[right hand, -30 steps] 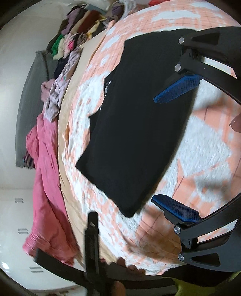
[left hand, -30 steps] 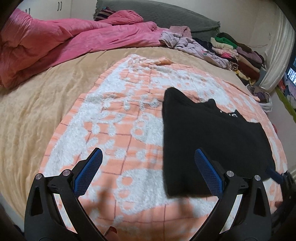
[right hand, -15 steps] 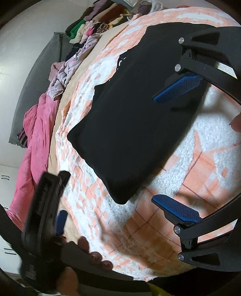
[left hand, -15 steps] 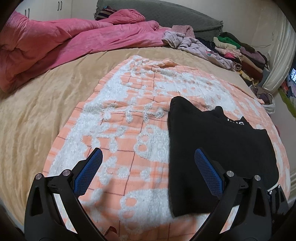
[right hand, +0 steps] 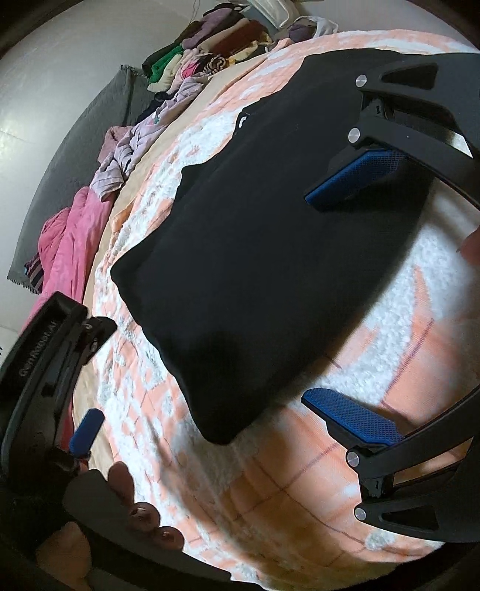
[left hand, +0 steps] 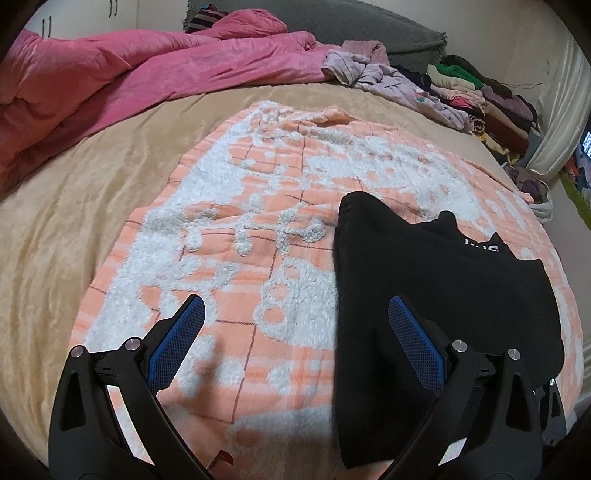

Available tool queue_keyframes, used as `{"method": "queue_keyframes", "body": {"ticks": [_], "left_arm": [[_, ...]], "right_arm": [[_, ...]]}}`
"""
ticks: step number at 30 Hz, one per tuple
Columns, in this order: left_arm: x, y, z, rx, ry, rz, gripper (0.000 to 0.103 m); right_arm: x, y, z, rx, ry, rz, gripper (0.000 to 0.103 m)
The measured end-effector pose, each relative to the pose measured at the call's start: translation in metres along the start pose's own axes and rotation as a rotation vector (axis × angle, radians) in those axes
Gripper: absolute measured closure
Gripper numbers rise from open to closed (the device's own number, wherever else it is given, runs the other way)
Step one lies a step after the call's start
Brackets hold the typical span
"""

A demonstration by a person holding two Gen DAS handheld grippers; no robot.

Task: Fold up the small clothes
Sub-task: 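Grasp the end of the folded shirt with the right tool and lift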

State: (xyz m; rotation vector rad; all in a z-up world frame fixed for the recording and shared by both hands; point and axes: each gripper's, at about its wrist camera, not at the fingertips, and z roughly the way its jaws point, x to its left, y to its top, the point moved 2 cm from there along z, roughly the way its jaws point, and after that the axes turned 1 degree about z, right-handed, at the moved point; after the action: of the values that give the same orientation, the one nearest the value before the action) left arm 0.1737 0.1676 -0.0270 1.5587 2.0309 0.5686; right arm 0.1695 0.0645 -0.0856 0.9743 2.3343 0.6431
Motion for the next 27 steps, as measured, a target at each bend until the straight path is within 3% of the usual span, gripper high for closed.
{"method": "queue_keyframes", "body": {"ticks": [11,13,14,17,20,27], "left_arm": [[-0.003,0.008,0.031,0.068,-0.077,-0.056,0.010],[-0.003,0.010,0.036,0.084,-0.098,-0.073,0.010],[-0.003,0.010,0.040,0.095,-0.110,-0.083,0.010],[-0.003,0.010,0.049,0.132,-0.161,-0.122,0.010],[-0.006,0.010,0.053,0.148,-0.214,-0.145,0.010],[-0.022,0.011,0.055,0.170,-0.288,-0.151,0.012]], "right_arm": [[0.006,0.013,0.019,-0.061,-0.083,-0.083,0.009],[0.007,0.012,0.017,-0.076,-0.072,-0.094,0.028],[0.007,0.012,0.014,-0.091,-0.071,-0.103,0.030],[0.003,0.010,0.008,-0.122,-0.085,-0.100,0.058],[-0.010,0.011,-0.001,-0.148,-0.027,-0.026,0.073],[-0.039,0.011,-0.012,-0.179,0.123,0.166,0.081]]}}
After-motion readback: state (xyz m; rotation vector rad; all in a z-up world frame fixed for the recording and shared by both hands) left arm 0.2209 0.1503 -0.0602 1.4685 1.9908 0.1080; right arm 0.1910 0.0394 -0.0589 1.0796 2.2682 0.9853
